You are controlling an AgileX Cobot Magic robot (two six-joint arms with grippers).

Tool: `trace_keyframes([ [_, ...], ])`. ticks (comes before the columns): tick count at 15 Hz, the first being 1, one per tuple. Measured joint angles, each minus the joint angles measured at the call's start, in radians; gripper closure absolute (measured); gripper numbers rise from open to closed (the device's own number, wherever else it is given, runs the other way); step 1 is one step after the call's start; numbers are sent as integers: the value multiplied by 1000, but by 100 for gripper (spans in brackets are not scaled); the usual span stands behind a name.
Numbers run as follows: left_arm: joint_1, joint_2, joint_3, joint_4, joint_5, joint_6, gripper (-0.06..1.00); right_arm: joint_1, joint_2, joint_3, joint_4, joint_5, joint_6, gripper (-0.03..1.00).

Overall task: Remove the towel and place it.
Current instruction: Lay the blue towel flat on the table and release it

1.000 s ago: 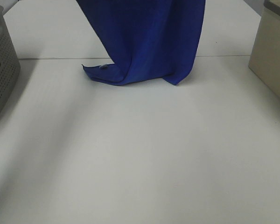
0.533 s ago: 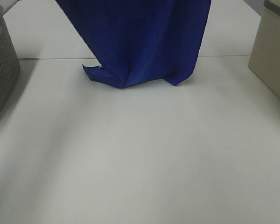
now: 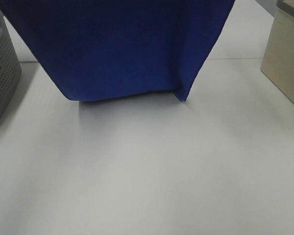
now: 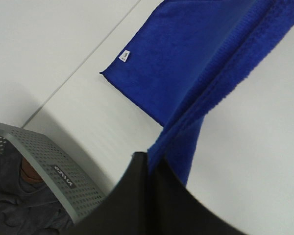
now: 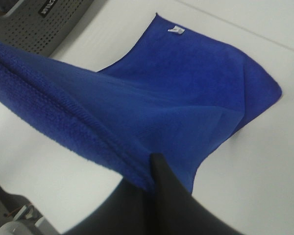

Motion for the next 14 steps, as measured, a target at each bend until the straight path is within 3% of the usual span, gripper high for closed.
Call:
trace_keyframes([
  [3,-4,-139,192,-49,-5,1,94,5,-108,210,37,-2,0,95],
  [10,-3,-391,688,-292,-31,1,94,6,-273,622,67,-2,-3,95],
  [14,-3,-409,861,-342,-34,2,94,6,-281,818,105,-3,-6,95],
])
